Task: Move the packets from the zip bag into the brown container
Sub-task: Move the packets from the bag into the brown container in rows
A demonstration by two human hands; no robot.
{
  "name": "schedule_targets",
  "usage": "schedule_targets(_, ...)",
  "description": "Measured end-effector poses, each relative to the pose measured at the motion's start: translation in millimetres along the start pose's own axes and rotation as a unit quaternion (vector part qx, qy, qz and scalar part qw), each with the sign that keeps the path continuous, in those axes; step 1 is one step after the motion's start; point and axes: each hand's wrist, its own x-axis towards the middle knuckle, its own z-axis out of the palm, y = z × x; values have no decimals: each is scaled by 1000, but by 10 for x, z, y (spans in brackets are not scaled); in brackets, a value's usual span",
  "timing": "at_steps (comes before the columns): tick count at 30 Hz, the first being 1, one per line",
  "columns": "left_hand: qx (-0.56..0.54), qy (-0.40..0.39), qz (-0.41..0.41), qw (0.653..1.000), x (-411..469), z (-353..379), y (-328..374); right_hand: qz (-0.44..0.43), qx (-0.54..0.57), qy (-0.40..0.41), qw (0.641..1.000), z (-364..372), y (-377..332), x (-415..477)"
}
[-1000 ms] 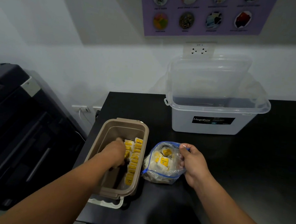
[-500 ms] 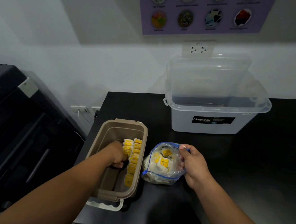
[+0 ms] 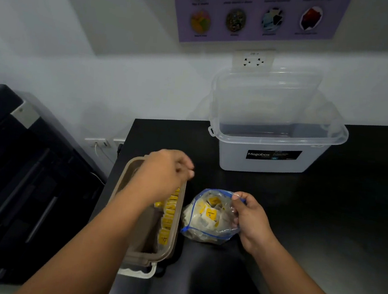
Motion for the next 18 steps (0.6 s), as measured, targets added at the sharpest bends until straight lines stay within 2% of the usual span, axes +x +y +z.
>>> schedule_targets(3,36,-102,66,992,25,285,221,2,5,8,1000,-4,6,4)
schedule_targets(7,237,-201,120,943,235,799,255,10,2,9,1000,-19,-15,18)
schedule_targets(11,362,-223,124,896,374,1048,215,22,20,1,1000,-24,-38,34)
schedule_targets(18,382,-252,88,885,496,1210,174,24,22,4,999,-34,-52,36)
